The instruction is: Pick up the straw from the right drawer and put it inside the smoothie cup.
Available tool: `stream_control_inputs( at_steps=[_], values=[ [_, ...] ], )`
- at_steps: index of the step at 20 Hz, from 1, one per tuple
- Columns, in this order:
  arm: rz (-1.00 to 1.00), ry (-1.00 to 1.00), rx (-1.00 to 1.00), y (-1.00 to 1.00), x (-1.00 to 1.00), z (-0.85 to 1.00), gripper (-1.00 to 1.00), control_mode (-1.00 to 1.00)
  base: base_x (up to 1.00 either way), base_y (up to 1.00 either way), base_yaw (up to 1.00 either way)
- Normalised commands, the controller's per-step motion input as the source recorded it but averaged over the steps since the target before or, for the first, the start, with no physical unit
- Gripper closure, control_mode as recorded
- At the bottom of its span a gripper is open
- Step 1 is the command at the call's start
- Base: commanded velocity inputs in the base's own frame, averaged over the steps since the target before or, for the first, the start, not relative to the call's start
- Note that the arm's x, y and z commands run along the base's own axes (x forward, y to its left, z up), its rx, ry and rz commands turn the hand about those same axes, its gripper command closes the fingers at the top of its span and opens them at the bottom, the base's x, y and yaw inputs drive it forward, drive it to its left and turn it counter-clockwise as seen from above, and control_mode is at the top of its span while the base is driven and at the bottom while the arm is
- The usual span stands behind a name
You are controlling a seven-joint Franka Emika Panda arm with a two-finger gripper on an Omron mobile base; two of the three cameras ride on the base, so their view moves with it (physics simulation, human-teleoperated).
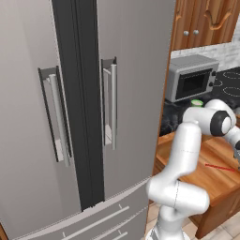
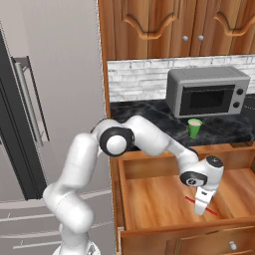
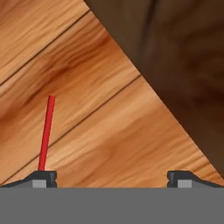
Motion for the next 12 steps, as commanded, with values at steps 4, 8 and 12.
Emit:
stream_control_inputs(
  at_steps=[4, 8, 12],
  values=[
    [-0.05, 0.02, 0.0, -0.2, 0.03, -0.23, -1.0, -1.0, 0.0, 0.0, 0.0],
    [0.0, 0.0, 0.0, -0.17, 0.0, -0.24, -1.0, -1.0, 0.0, 0.0, 0.0],
    [0.0, 0.0, 0.0, -0.16, 0.03, -0.24, -1.0, -1.0, 0.0, 0.0, 0.0]
  ],
)
